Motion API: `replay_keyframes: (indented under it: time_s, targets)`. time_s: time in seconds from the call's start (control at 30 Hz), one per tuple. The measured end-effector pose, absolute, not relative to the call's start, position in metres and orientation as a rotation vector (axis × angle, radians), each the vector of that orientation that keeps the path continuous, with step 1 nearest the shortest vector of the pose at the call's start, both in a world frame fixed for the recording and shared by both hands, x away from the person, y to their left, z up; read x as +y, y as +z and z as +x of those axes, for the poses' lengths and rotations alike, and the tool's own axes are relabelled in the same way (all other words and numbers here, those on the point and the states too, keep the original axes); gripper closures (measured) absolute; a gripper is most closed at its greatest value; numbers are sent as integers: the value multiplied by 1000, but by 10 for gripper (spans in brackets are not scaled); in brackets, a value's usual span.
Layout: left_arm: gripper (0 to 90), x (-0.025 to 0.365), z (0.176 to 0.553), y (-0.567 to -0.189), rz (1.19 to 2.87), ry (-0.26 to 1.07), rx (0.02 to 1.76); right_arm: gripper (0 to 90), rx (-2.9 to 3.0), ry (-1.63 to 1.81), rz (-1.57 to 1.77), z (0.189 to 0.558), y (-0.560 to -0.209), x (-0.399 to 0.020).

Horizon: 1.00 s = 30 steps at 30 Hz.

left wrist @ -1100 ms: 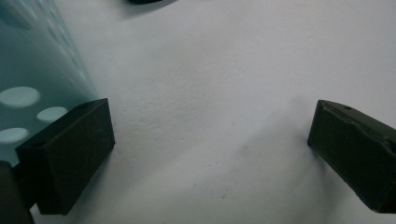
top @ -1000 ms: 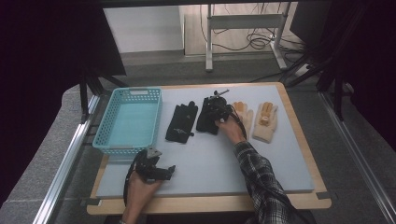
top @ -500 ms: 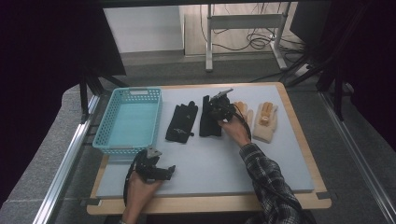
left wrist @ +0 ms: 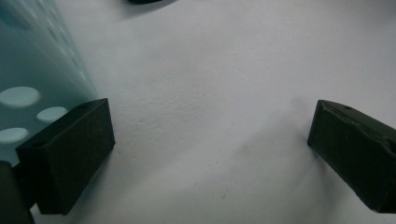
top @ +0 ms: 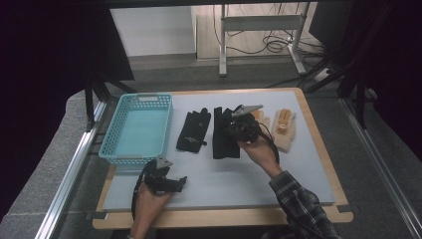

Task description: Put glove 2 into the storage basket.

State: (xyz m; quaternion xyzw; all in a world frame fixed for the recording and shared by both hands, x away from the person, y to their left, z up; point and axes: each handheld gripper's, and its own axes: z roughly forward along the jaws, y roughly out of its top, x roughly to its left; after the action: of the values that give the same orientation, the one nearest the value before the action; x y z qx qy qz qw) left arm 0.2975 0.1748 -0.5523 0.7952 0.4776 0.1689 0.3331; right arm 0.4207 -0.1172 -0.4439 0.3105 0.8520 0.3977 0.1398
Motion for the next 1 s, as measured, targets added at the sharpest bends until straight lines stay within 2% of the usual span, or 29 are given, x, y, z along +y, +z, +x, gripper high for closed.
replay_keyframes:
  time_s: [0.23,0.43,0.5,0.53,0.6,0.7,0.83,1.0]
  targets:
    - [7,175,298,-552,2073,441,1250,803,2473,1186,897,372,-452,-128]
    - [7,174,297,-552,2071,440,1252,798,2506,1165,932,346,-483,-127]
    - [7,174,297,-552,2072,440,1251,771,2525,1163,946,340,-493,-124]
    - [7,174,297,-552,2072,440,1252,723,2530,1166,941,338,-495,-122]
    - [7,175,297,-552,2073,440,1251,595,2514,1162,906,335,-495,-118]
    - [7,175,297,-552,2077,440,1250,513,2464,1175,898,340,-486,-122]
    - [8,175,298,-552,2080,443,1247,483,2432,1159,941,354,-480,-135]
    - [8,175,298,-552,2075,442,1249,486,2439,1123,992,367,-489,-145]
